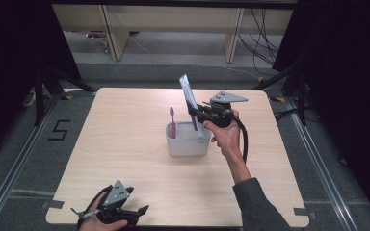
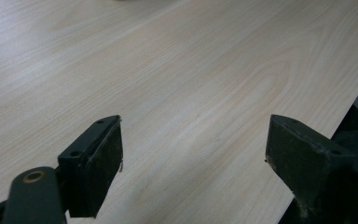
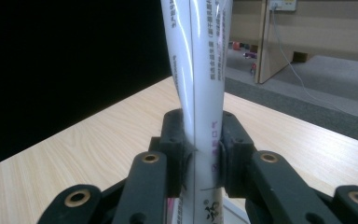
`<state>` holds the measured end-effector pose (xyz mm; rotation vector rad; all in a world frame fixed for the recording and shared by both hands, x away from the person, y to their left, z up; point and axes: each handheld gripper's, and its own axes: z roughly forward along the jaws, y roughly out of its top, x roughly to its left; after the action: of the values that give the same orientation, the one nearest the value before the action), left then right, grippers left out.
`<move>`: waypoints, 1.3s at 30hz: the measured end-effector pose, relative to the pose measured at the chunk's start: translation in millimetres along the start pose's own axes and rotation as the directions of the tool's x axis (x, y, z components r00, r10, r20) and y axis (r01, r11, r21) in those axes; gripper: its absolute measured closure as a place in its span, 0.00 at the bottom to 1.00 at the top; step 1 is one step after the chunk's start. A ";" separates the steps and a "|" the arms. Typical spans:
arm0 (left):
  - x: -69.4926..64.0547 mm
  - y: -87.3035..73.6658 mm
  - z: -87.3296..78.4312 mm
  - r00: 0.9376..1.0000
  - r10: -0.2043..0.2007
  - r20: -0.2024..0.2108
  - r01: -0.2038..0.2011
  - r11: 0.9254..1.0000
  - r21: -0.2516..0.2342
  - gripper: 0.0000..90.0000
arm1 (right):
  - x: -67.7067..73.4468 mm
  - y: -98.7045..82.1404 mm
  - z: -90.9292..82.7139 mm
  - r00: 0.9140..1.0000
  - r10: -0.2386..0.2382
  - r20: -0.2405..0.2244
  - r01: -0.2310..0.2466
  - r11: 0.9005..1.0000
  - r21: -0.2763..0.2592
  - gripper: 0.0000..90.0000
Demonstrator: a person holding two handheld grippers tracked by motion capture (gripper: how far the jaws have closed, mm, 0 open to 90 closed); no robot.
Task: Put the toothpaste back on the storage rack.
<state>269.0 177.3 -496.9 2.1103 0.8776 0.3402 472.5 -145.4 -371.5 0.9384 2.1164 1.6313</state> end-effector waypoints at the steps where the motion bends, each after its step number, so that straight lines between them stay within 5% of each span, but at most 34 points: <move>1: -0.4 -0.1 0.3 1.000 -0.003 0.002 0.003 1.000 -0.002 0.21 | -0.7 0.1 1.0 1.000 -0.006 0.006 0.006 1.000 0.004 0.83; 32: -2.5 -0.1 0.9 1.000 -0.006 0.016 0.006 1.000 -0.011 0.21 | -7.3 -19.7 33.5 1.000 0.009 0.021 -0.009 1.000 0.025 0.83; 33: -2.4 0.0 1.0 1.000 -0.005 0.014 0.005 1.000 -0.011 0.21 | -5.3 -20.1 33.1 0.999 0.034 0.020 -0.035 0.999 0.039 0.83; 39: -2.8 -0.2 1.1 1.000 -0.007 0.011 0.007 1.000 -0.012 0.21 | -6.9 -24.1 34.3 1.000 0.006 0.019 -0.006 1.000 0.027 0.83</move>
<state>267.4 174.9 -497.7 2.0962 0.8742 0.3293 490.7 -127.9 -405.7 0.9656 2.1299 1.5940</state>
